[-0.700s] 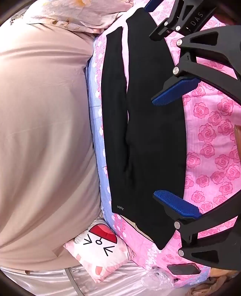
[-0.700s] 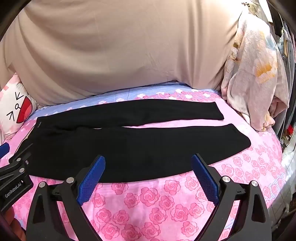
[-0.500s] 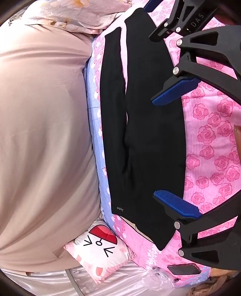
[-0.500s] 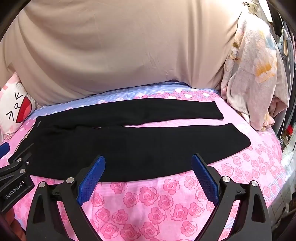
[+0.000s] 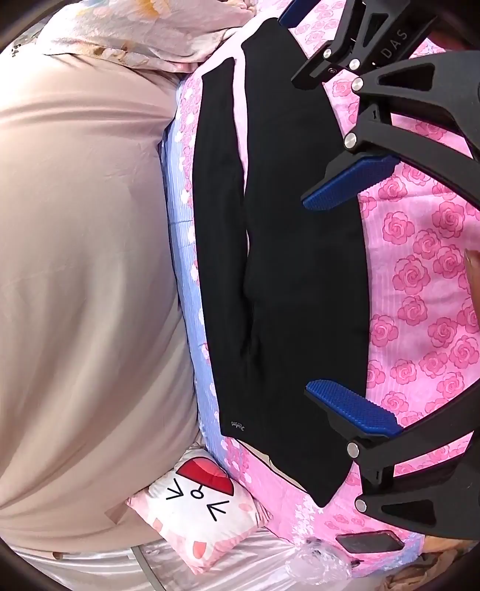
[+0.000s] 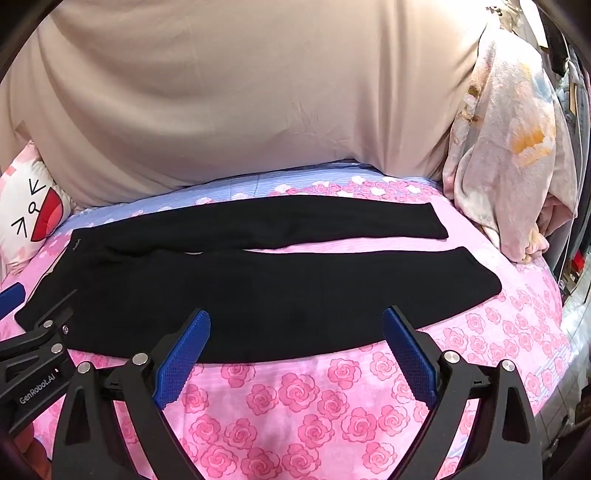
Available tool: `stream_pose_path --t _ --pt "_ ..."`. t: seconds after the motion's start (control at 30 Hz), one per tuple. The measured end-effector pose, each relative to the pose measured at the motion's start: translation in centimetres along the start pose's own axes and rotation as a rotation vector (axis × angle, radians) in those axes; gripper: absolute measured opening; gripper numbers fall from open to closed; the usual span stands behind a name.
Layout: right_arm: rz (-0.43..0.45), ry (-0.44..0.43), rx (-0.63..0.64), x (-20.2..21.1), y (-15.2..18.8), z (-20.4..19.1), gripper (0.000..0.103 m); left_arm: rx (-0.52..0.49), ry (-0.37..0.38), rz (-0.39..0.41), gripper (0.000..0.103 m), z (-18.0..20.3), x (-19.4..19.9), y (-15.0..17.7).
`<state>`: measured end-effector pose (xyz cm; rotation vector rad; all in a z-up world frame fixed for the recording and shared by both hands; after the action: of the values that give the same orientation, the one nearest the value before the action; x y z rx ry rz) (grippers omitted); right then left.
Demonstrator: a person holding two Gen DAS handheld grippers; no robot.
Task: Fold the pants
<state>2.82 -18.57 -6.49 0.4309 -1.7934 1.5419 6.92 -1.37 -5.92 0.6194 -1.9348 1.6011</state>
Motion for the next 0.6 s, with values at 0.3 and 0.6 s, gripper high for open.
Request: stream_pose_path --t 0.3,0.6 --pt "-0.009 -0.001 0.005 -0.5 -0.1 -0.2 0.092 -0.009 0.010 -0.020 0.093 0.4 -0.7 0.0" --pt "-0.025 -0.002 0.010 -1.2 -0.1 -0.4 0.092 -0.003 0.011 -0.036 0.095 0.2 -1.4 0.0"
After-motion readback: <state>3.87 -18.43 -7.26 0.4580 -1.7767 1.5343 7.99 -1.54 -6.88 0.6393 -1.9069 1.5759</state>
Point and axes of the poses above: each gripper's, at about its wrist camera, not at the fingertips, and x roughly against the way its jaws point, z to its right, y to its underside, the point moved 8 cm from there along -x, roughly the way its jaws point, and after that the axes turned 7 degrees about -z, right-handed, at the moved point
